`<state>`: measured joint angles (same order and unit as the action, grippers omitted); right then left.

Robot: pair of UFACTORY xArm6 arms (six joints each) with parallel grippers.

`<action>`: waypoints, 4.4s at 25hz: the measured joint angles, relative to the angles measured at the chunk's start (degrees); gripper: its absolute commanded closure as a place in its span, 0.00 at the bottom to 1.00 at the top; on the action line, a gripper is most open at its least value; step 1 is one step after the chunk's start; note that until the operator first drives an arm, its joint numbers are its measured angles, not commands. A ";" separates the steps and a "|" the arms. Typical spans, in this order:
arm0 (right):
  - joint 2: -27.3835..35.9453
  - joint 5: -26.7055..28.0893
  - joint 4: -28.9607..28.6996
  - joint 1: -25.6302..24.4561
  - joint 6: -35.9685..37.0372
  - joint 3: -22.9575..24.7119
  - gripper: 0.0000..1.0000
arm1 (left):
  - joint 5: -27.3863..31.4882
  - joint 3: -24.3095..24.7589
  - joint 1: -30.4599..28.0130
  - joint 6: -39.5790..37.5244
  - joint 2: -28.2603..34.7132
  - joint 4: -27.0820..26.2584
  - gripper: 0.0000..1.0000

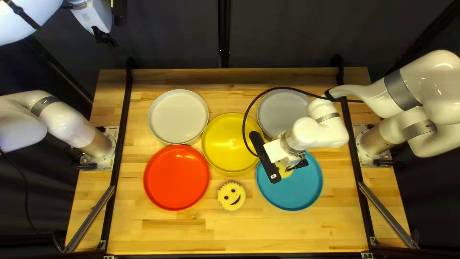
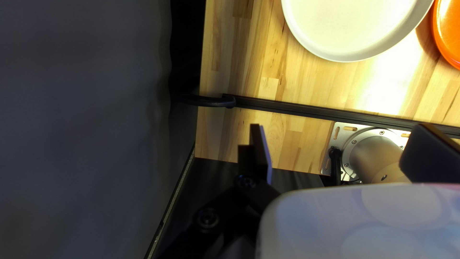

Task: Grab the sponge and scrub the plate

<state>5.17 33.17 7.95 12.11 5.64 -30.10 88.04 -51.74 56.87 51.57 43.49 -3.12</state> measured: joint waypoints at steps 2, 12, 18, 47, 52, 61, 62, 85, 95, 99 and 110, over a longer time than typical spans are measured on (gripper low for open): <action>0.70 0.24 -0.02 0.52 -0.56 0.80 1.00 | 0.00 0.00 0.00 0.00 0.00 0.00 0.00; 5.98 1.57 -1.53 4.20 -4.23 6.75 1.00 | 0.00 0.00 0.00 0.00 0.00 0.00 0.00; 9.84 2.25 -2.81 3.24 -3.54 10.82 1.00 | 0.00 0.00 0.00 0.00 0.00 0.00 0.00; 5.94 -0.13 -3.09 -5.17 6.24 7.01 1.00 | 0.00 0.00 0.00 0.00 0.00 0.00 0.00; 7.85 0.35 -3.45 -3.24 4.71 8.95 1.00 | 0.00 0.00 0.00 0.00 0.00 0.00 0.00; 11.34 1.02 -4.15 3.63 -1.33 12.64 1.00 | 0.00 0.00 0.00 0.00 0.00 0.00 0.00; 11.13 0.96 -4.27 4.60 -1.98 12.68 1.00 | 0.00 0.00 0.00 0.00 0.00 0.00 0.00; 0.34 1.56 -4.63 2.34 2.98 -0.37 1.00 | 0.00 0.00 0.00 0.00 0.00 0.00 0.00; -0.41 5.51 -16.88 -7.78 14.87 -6.43 1.00 | 0.00 0.00 0.00 0.00 0.00 0.00 0.00; -2.52 6.37 -22.48 -12.23 19.74 -9.89 1.00 | 0.00 0.00 0.00 0.00 0.00 0.00 0.00; -10.48 2.92 -30.60 -18.16 23.25 -17.95 1.00 | 0.00 0.00 0.00 0.00 0.00 0.00 0.00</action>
<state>-5.31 36.09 -22.66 -6.05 28.89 -48.05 88.04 -51.74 56.87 51.57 43.49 -3.12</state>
